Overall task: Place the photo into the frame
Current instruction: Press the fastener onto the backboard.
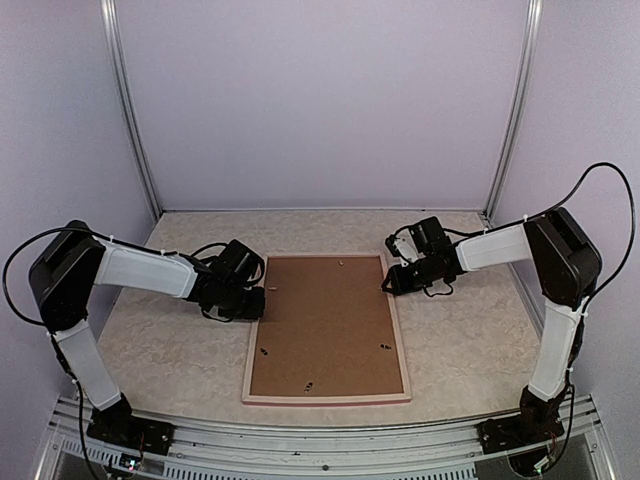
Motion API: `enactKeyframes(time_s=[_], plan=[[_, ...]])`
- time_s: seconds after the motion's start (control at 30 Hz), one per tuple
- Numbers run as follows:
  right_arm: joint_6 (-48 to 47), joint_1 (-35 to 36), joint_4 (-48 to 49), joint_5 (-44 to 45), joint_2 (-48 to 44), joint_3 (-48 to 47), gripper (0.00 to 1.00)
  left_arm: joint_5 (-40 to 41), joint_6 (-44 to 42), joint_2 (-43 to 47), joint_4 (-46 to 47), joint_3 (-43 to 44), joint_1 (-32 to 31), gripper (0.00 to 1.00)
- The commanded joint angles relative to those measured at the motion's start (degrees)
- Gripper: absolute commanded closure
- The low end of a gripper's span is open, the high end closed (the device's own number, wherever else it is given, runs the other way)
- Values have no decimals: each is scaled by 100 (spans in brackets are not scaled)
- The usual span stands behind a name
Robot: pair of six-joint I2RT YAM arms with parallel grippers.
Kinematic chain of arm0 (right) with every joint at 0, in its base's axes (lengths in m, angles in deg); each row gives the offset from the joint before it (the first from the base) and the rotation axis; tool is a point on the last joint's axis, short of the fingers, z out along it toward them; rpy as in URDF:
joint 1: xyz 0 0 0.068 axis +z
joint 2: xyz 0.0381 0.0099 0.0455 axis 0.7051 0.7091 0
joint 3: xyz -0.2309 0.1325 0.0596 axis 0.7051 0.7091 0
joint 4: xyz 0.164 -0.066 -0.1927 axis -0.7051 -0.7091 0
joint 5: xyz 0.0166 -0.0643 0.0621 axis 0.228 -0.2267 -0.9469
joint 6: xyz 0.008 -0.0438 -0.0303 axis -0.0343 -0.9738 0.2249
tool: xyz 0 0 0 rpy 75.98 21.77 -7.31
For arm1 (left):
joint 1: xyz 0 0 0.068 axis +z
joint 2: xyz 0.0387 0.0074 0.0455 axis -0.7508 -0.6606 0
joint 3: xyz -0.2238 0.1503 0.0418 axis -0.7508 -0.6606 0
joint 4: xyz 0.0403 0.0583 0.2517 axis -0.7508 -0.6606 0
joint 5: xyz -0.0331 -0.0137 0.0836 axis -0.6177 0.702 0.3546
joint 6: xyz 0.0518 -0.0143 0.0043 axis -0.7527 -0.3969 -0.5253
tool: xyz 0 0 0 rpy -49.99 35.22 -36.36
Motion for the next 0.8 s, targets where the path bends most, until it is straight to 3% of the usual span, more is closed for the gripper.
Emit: enactKeyframes(time_s=[0.0, 0.37, 0.77], plan=[[-260, -29, -42, -51, 222, 72, 76, -9, -285, -125, -82, 50, -9, 100], [60, -33, 120, -734, -151, 197, 56, 6, -279, -119, -74, 81, 0, 100], [493, 178, -133, -195, -1482, 1335, 41, 12, -119, -8, 69, 74, 0, 100]])
